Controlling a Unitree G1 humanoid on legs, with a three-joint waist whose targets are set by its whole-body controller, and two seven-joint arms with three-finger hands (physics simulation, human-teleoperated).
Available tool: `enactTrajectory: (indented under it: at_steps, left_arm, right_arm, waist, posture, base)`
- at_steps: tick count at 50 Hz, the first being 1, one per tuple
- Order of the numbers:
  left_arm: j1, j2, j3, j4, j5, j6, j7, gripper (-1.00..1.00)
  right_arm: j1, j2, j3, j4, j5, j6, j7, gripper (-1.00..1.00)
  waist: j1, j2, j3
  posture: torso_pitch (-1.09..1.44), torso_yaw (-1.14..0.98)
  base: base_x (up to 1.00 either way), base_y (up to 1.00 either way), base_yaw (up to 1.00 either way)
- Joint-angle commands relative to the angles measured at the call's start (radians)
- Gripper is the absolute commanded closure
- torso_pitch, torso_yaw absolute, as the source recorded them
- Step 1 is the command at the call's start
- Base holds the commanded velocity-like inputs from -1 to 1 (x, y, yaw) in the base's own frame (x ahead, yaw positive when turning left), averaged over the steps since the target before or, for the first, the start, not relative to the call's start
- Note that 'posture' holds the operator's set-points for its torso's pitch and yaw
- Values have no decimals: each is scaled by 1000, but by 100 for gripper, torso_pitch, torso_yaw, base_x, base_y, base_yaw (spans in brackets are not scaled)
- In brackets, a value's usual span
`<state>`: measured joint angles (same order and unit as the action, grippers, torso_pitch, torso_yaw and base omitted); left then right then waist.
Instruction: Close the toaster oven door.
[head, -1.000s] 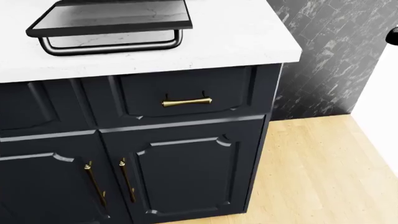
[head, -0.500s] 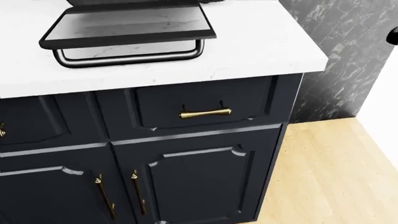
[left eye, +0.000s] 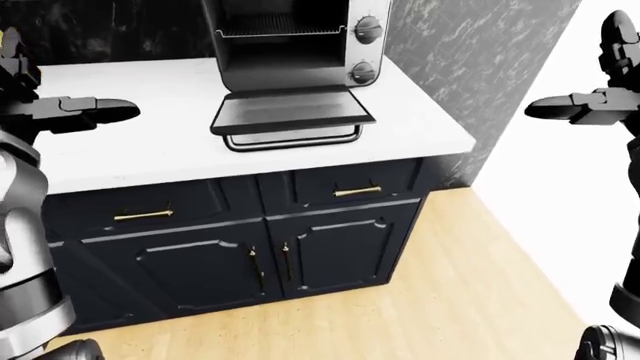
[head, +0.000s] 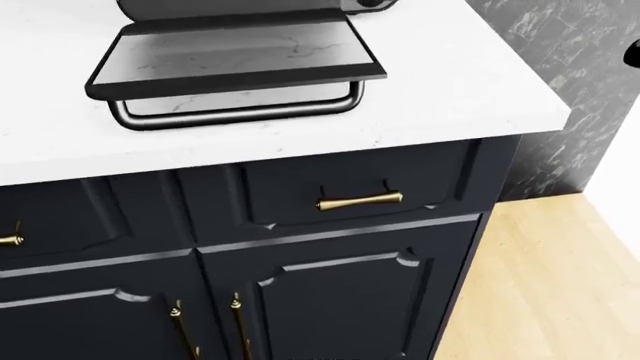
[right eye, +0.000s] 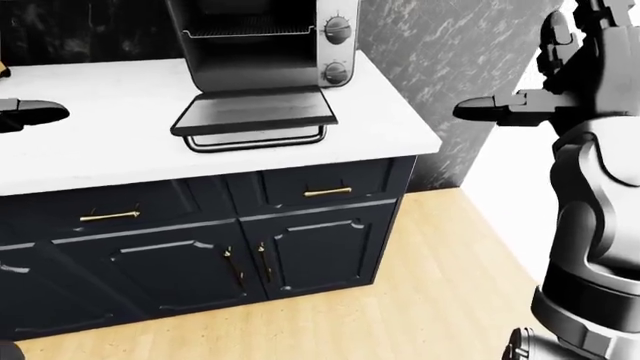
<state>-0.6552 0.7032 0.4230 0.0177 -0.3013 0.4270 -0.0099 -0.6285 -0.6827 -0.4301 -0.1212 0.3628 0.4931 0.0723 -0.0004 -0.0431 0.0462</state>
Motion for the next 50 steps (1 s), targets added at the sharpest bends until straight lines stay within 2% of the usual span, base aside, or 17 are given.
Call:
enactTrajectory:
  at_steps: [1, 3, 8, 10, 12, 13, 15, 21, 23, 25, 34, 36, 38, 39, 40, 43, 50]
  left_arm:
    - [-32, 29, 12, -24, -1, -24, -2, -100]
    - [-33, 31, 13, -26, -3, -20, 0, -100]
    - [-31, 32, 15, -40, -5, -10, 1, -100]
    - [-32, 33, 15, -43, -6, -5, 2, -100]
    - [-40, 42, 13, -41, -6, -4, -4, -100]
    - [-35, 39, 13, -39, -3, -10, -5, -100]
    - [-47, 39, 19, -32, -16, 15, 10, -100]
    - [-57, 43, 7, -42, -19, 13, 8, -100]
    - [-57, 46, 6, -38, -11, 9, 3, -100]
    - [-44, 39, 9, -42, -8, 4, 1, -100]
    - [-57, 48, 7, -36, -1, 5, -4, -100]
    - [-64, 53, 9, -35, -3, 8, -4, -100]
    - [-64, 54, 8, -32, -3, 6, -4, -100]
    - [-65, 54, 7, -32, -2, 6, -4, -100]
    - [-63, 54, 9, -35, -4, 8, -2, -100]
    - [-66, 56, 7, -36, -4, 10, -4, -100]
    - [-64, 56, 7, -30, 1, 1, -8, -100]
  right_arm:
    - [-22, -15, -13, -16, 2, -20, -2, -100]
    - [-21, -15, -12, -16, 2, -19, -3, -100]
    - [-19, -14, -11, -13, 1, -24, -2, -100]
    - [-17, -13, -10, -14, 0, -24, -2, -100]
    - [-21, -14, -11, -17, 4, -20, -2, -100]
    - [-11, -10, -13, -16, 1, -29, -1, -100]
    - [-27, -20, -21, -5, 11, -11, -9, -100]
    - [-25, -25, -17, -10, 26, -13, -15, -100]
    - [-16, -19, -15, -10, 22, -22, -16, -100]
    - [-7, -11, -13, -5, 17, -31, -14, -100]
    - [-8, -15, -19, -7, 21, -24, -12, -100]
    - [-9, -19, -21, -2, 22, -28, -11, -100]
    - [-9, -19, -21, -1, 22, -28, -12, -100]
    - [-8, -21, -22, -1, 22, -28, -12, -100]
    - [-11, -23, -24, -2, 25, -24, -13, -100]
    - [-7, -23, -24, -3, 26, -27, -13, -100]
    - [-9, -29, -27, -4, 35, -25, -18, -100]
  waist:
    - [1, -1, -21]
    - [3, -6, -24]
    - [1, 38, -15]
    - [-4, 70, -15]
    - [-8, 135, -34]
    - [0, 100, -29]
    - [0, 111, -22]
    - [5, 55, -15]
    - [7, 24, -15]
    - [10, -31, -27]
    - [0, 43, -13]
    - [-6, 81, -14]
    - [-6, 154, -37]
    - [1, 106, -20]
    - [-4, 126, -23]
    - [4, 103, -31]
    - [12, 15, -20]
  posture:
    - [0, 0]
    - [0, 0]
    - [0, 0]
    - [0, 0]
    - [0, 0]
    - [0, 0]
    - [0, 0]
    - [0, 0]
    - [0, 0]
    - [0, 0]
    - [0, 0]
    - [0, 0]
    - [0, 0]
    - [0, 0]
    - [0, 0]
    - [0, 0]
    - [0, 0]
  base:
    - [8, 8, 0]
    - [10, 8, 0]
    - [10, 8, 0]
    - [9, 8, 0]
    - [9, 7, 0]
    - [10, 8, 0]
    - [10, 8, 0]
    - [9, 8, 0]
    - [10, 8, 0]
    - [10, 8, 0]
    - [10, 7, 0]
    - [9, 6, 0]
    - [9, 2, 0]
    - [9, 0, 0]
    - [9, 0, 0]
    - [10, 0, 0]
    - [10, 0, 0]
